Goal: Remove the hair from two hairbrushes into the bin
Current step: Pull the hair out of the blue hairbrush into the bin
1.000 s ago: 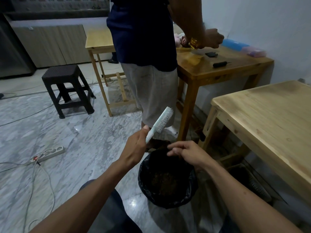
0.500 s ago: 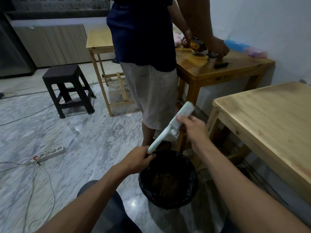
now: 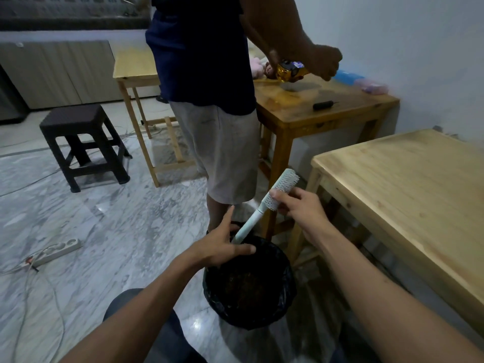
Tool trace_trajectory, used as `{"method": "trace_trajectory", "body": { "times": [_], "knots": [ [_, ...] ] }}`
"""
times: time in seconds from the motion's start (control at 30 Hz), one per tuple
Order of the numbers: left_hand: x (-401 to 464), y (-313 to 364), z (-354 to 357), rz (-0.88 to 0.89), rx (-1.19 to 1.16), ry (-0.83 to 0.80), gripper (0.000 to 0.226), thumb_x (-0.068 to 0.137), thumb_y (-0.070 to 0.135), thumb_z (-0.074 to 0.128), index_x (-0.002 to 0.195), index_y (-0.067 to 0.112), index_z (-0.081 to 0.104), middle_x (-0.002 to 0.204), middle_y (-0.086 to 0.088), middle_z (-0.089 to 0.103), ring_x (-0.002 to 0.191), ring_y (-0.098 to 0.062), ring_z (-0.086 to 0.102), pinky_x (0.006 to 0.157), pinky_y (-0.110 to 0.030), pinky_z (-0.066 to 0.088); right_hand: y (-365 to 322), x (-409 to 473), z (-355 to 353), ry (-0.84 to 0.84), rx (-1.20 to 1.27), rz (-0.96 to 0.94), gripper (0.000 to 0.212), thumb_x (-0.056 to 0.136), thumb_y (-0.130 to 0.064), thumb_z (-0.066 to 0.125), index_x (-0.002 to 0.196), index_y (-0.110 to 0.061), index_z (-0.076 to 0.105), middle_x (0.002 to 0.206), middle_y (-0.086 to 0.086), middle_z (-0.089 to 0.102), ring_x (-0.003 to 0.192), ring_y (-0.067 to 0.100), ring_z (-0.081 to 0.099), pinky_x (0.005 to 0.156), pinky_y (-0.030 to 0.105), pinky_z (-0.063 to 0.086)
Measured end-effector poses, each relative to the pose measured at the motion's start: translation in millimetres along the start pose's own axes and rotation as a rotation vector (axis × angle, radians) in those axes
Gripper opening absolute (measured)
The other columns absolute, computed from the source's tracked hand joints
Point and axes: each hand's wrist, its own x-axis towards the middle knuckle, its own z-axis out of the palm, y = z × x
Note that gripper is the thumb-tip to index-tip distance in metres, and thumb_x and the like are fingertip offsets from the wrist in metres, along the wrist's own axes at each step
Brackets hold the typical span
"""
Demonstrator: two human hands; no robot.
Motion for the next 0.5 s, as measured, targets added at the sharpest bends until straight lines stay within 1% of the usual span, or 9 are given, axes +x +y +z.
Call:
{"method": "trace_trajectory", "body": {
  "times": [0.07,0.1,0.13,0.17,0.23,0.3,0.37,0.43,0.5],
  "knots": [
    [-3.9,3.0,2.0,0.065,0.074,0.088,0.072,0.088,0.055,0.064,0.149,0.033,0.033,0.123,0.005,0.061,0.104,-0.013,0.060,0.084,-0.029,0.050,5.1,-2.3,7.8,-0.022,0.027,0.001,0.061,0.068,-0.049,0.091,0.114,-0.010,0.078,0.102,0.005,0.082,0.099,0.024,0.078,0.098,0.046,0.060],
    [-6.3,4.2,3.6,0.093,0.116,0.131,0.047,0.094,0.052,0.057,0.135,0.031,0.048,0.106,0.005,0.066,0.091,-0.014,0.064,0.077,-0.034,0.054,6.9,-3.8,11.7,-0.040,0.034,-0.005,0.063,0.068,-0.049,0.090,0.115,-0.009,0.078,0.103,0.007,0.082,0.100,0.024,0.078,0.097,0.045,0.060],
    [-8.3,2.7,5.0,0.117,0.140,0.174,0.029,0.099,0.048,0.051,0.119,0.027,0.053,0.093,0.002,0.066,0.082,-0.016,0.064,0.073,-0.039,0.054,8.4,-5.9,15.1,-0.070,0.046,-0.014,0.060,0.070,-0.044,0.088,0.116,-0.007,0.077,0.105,0.008,0.082,0.100,0.025,0.078,0.096,0.044,0.061],
    [-11.1,-0.2,5.5,0.133,0.153,0.216,0.024,0.102,0.044,0.047,0.111,0.024,0.053,0.087,-0.003,0.066,0.078,-0.020,0.063,0.072,-0.042,0.053,11.0,-6.4,17.0,-0.100,0.073,-0.018,0.052,0.076,-0.035,0.086,0.116,-0.004,0.076,0.104,0.009,0.081,0.099,0.024,0.078,0.093,0.042,0.062],
    [-16.5,-8.8,4.3,0.154,0.195,0.269,0.022,0.104,0.041,0.042,0.108,0.021,0.052,0.085,-0.008,0.066,0.074,-0.023,0.062,0.067,-0.043,0.049,14.8,-8.4,18.6,-0.121,0.074,-0.027,0.029,0.089,-0.017,0.078,0.112,0.001,0.074,0.096,0.009,0.081,0.086,0.018,0.079,0.079,0.030,0.065],
    [-21.2,-18.0,0.7,0.172,0.289,0.290,0.020,0.104,0.040,0.042,0.108,0.022,0.051,0.079,-0.003,0.063,0.069,-0.020,0.059,0.061,-0.040,0.045,18.0,-12.8,20.6,-0.093,-0.044,-0.036,0.020,0.092,-0.012,0.075,0.103,0.005,0.075,0.080,0.011,0.077,0.063,0.012,0.074,0.062,0.020,0.061],
    [-23.2,-27.6,-4.2,0.158,0.368,0.317,0.020,0.104,0.039,0.042,0.109,0.021,0.051,0.075,0.002,0.060,0.064,-0.016,0.054,0.057,-0.034,0.040,27.3,-13.9,23.6,-0.071,-0.217,-0.048,0.013,0.094,-0.011,0.075,0.091,0.002,0.077,0.067,0.012,0.070,0.050,0.013,0.063,0.050,0.017,0.055],
    [-23.9,-35.3,-8.6,0.125,0.390,0.353,0.022,0.104,0.039,0.042,0.109,0.019,0.051,0.075,0.004,0.057,0.062,-0.014,0.052,0.054,-0.031,0.036,38.7,-14.5,25.9,-0.073,-0.463,-0.088,0.014,0.095,-0.013,0.074,0.084,-0.007,0.081,0.064,0.010,0.071,0.049,0.012,0.062,0.049,0.016,0.053],
    [-24.3,-39.2,-12.2,0.103,0.440,0.362,0.024,0.104,0.040,0.041,0.108,0.019,0.050,0.076,0.003,0.056,0.061,-0.014,0.050,0.052,-0.030,0.033,47.0,-16.3,27.7,-0.069,-0.608,-0.089,0.017,0.097,-0.017,0.071,0.087,-0.011,0.082,0.067,0.008,0.075,0.050,0.006,0.064,0.051,0.014,0.052]
  ]
}}
